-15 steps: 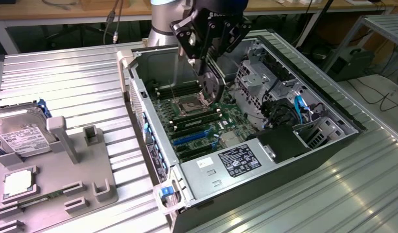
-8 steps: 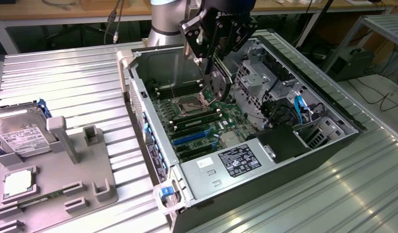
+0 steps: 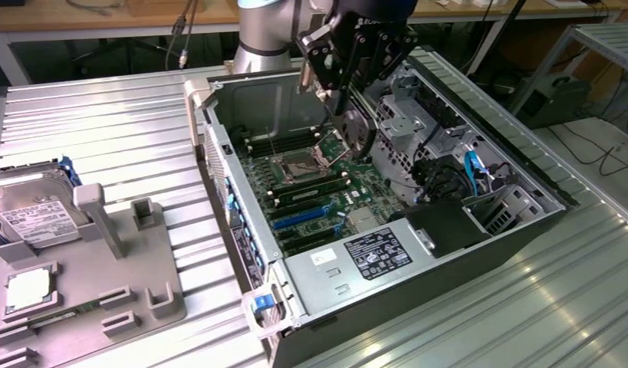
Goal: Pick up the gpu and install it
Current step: 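Pick up the gpu and move the gpu toward the slot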
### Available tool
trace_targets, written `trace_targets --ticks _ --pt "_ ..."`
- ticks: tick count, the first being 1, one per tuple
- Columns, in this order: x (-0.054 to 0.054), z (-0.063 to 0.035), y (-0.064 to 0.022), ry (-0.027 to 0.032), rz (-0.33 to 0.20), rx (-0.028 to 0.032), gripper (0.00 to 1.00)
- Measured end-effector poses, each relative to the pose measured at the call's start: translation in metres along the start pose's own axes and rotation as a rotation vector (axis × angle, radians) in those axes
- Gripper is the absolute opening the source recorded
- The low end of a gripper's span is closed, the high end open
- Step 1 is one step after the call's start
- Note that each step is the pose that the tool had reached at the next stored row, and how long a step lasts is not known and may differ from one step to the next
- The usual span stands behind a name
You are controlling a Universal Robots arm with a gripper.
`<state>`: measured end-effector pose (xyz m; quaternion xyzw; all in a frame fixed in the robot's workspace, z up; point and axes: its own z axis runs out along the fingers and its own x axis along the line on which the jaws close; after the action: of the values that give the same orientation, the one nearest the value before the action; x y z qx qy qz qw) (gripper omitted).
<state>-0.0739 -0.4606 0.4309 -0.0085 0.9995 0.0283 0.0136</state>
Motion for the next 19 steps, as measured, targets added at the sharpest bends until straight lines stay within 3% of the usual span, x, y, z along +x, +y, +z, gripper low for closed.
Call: trace_targets --ticks 13,19 --pt "-0.026 0.001 0.0009 0.0 0.0 -0.0001 0.28" --pt "-0.028 0.0011 0.0011 0.0 0.0 0.0 0.28"
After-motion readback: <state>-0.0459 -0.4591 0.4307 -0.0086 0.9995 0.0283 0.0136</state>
